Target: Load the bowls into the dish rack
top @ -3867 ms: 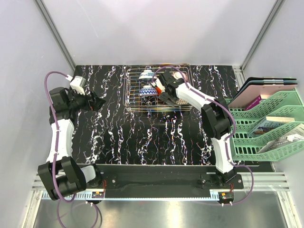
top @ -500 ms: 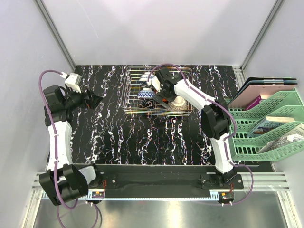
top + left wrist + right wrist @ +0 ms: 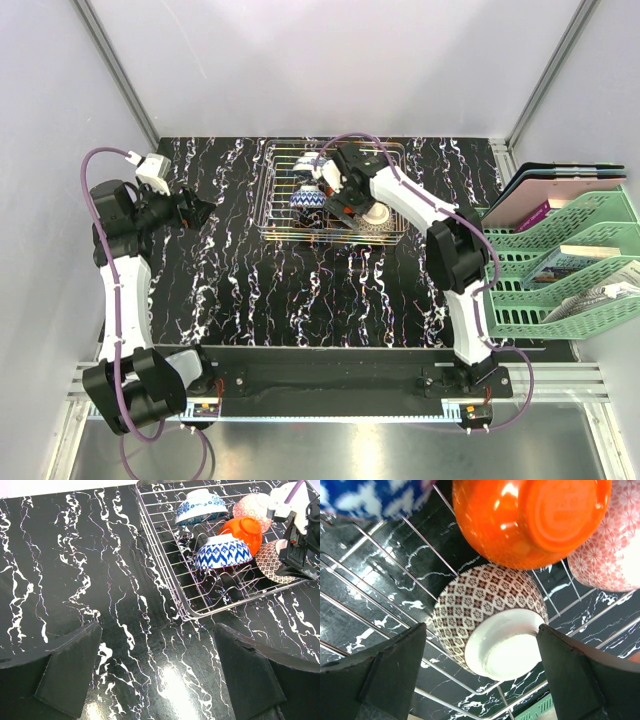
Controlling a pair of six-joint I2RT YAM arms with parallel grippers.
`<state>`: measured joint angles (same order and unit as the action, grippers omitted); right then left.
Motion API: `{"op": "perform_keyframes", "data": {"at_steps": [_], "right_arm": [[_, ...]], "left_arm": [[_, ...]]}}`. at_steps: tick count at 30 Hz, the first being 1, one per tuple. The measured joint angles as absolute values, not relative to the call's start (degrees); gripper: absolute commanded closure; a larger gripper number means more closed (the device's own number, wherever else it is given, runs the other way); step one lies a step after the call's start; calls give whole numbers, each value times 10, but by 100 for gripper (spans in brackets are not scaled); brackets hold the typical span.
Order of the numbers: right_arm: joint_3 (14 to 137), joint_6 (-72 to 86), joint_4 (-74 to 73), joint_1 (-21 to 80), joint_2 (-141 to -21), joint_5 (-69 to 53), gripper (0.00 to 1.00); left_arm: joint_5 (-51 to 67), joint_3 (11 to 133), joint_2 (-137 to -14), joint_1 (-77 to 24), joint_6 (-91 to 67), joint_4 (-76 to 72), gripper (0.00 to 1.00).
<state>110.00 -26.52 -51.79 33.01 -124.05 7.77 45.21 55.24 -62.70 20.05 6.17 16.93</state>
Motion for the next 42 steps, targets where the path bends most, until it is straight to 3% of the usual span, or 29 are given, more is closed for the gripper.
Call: {"op": "perform_keyframes", "data": {"at_steps": [12,16,26,34,42], "right_arm": [[1055,-246,-507,252,-1080,-28,0],[1051,-236,-467,244,-1027,-4,0],[1035,-182,-429,192,-1103,36,0],[1020,-171,-423,180,-1132,34,1],[1004,-158,-402,145,-1133,9,7]], "left_arm": [[431,552,-691,191,70,159,1],[414,553,-712,171,72,151,1],[376,606,-840,56,69,121,1],[342,683,-917,21,39,117,1],[288,701,-971,-30,37,119,1]]}}
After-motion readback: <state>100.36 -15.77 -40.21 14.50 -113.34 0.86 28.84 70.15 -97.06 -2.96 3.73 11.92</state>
